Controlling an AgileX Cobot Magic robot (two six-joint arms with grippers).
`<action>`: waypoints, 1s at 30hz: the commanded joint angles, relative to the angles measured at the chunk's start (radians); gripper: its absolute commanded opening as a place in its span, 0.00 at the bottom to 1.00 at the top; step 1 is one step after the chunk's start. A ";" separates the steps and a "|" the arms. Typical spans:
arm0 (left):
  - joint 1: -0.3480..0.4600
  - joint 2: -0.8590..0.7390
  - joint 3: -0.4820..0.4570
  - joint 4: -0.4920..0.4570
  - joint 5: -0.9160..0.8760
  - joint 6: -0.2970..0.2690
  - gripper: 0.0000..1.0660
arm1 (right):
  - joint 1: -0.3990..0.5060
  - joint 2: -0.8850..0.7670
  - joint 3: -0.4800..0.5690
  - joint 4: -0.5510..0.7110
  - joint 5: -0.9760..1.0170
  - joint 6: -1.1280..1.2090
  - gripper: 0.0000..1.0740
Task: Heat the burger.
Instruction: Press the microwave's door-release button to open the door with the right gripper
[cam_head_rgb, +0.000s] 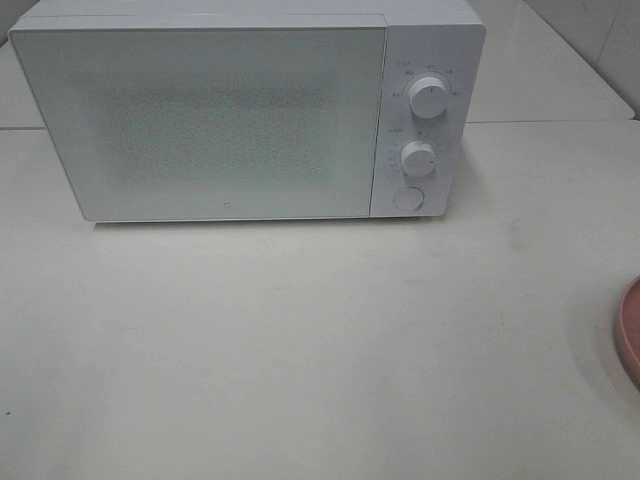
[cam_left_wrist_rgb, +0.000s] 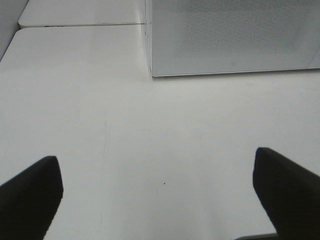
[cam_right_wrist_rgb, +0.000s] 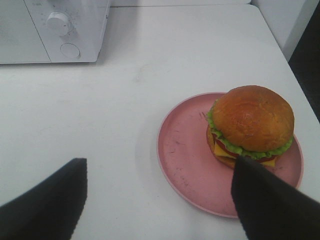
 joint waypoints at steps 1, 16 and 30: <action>0.001 -0.023 0.003 -0.006 -0.013 0.001 0.92 | -0.004 -0.024 -0.012 0.001 -0.017 0.004 0.71; 0.001 -0.023 0.003 -0.006 -0.013 0.001 0.92 | -0.004 0.235 -0.047 0.001 -0.104 0.007 0.71; 0.001 -0.023 0.003 -0.006 -0.013 0.001 0.92 | -0.004 0.416 -0.041 0.001 -0.253 0.007 0.71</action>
